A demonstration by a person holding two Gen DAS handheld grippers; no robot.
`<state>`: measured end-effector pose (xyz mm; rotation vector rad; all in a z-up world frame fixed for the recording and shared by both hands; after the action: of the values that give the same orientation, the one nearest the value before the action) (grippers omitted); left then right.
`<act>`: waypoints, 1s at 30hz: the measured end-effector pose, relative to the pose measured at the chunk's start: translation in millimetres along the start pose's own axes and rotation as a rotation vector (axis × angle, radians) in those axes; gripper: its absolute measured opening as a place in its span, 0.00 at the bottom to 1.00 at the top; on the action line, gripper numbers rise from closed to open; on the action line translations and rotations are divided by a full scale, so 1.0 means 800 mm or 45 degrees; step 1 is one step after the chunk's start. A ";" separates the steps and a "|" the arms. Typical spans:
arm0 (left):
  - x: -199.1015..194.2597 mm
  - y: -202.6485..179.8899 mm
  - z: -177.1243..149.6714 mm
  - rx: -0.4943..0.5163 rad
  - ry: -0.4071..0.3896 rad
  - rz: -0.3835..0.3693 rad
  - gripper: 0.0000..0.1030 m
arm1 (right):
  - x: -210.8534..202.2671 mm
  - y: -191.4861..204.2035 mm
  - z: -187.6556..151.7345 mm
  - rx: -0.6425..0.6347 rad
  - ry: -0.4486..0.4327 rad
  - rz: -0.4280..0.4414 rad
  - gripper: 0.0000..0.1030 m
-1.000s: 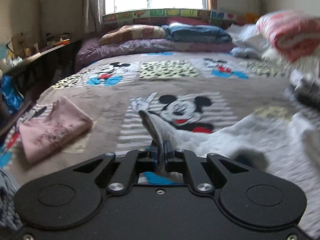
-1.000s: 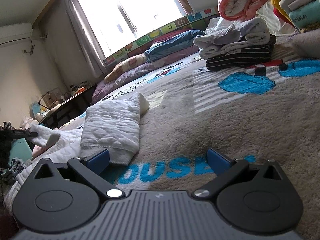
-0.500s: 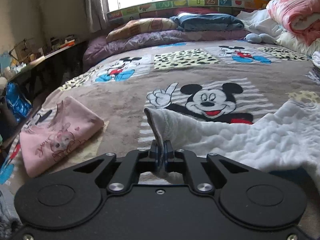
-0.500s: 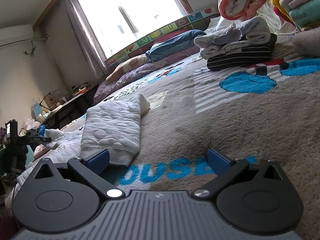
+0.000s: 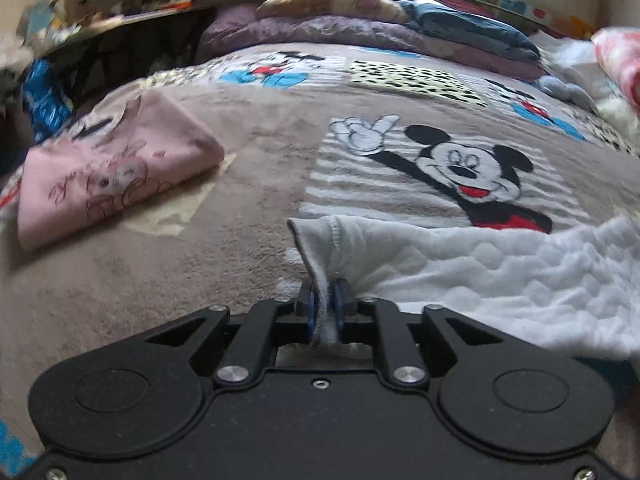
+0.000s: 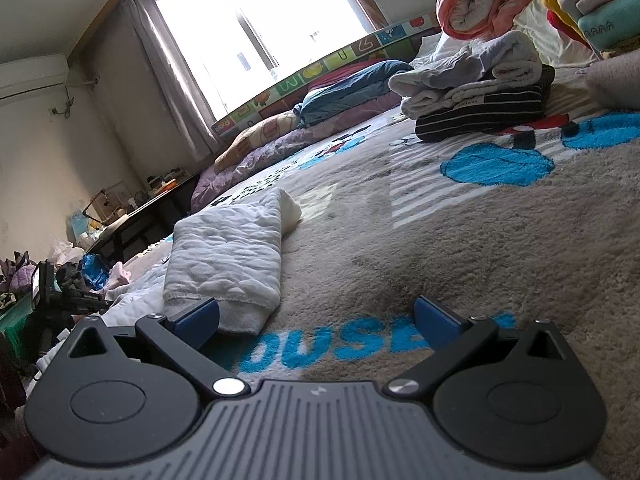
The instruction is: Fold clothes
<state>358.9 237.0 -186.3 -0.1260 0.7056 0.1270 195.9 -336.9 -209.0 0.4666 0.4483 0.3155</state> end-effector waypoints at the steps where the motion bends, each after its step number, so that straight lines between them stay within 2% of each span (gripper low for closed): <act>1: 0.001 0.005 0.001 -0.049 0.009 -0.015 0.18 | 0.000 0.000 0.000 0.001 0.000 0.000 1.00; 5: 0.003 0.032 0.002 -0.368 0.044 -0.121 0.21 | 0.000 0.001 0.000 0.002 0.000 0.000 1.00; 9: 0.001 0.058 -0.004 -0.763 0.047 -0.213 0.24 | 0.000 0.001 0.000 0.004 0.001 0.001 1.00; 12: -0.006 0.075 -0.015 -1.028 0.039 -0.227 0.24 | 0.000 0.000 0.001 0.005 0.003 0.001 1.00; 14: -0.018 0.080 -0.020 -1.130 0.030 -0.216 0.25 | 0.000 0.000 0.001 0.004 0.005 -0.001 1.00; 15: -0.026 0.080 -0.021 -1.142 0.024 -0.198 0.27 | 0.000 0.000 0.001 0.004 0.006 -0.003 1.00; 16: -0.034 0.079 -0.022 -1.153 0.018 -0.180 0.38 | 0.001 0.001 0.001 0.003 0.008 -0.004 1.00; 18: -0.051 0.077 -0.025 -1.174 0.005 -0.148 0.51 | 0.001 0.002 0.001 -0.002 0.014 -0.012 1.00; 19: -0.062 0.073 -0.027 -1.169 0.002 -0.133 0.54 | 0.001 0.002 0.001 -0.004 0.018 -0.015 1.00; 20: -0.072 0.068 -0.030 -1.141 0.009 -0.116 0.57 | 0.001 0.002 0.001 -0.006 0.022 -0.019 1.00; 22: -0.091 0.050 -0.037 -1.024 0.047 -0.077 0.72 | 0.000 0.003 0.001 -0.010 0.028 -0.026 1.00; 26: -0.122 0.004 -0.063 -0.779 0.110 -0.076 0.78 | -0.004 0.002 0.004 0.034 0.031 -0.032 1.00; 30: -0.149 -0.035 -0.098 -0.630 0.115 -0.111 0.79 | -0.011 -0.002 0.009 0.172 0.025 -0.036 1.00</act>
<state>223.3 187.9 -165.4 -0.6383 0.7462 0.2117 192.0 -344.5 -201.0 0.5889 0.4967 0.2639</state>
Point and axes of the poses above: each gripper's, at about its wrist camera, not at the fingertips, and x roughly the way its jaws point, y to its left, z to its top, the point moved 8 cm from there along x, roughly the way its jaws point, and after that the axes turned 2 degrees about -z, right-handed, at the moved point
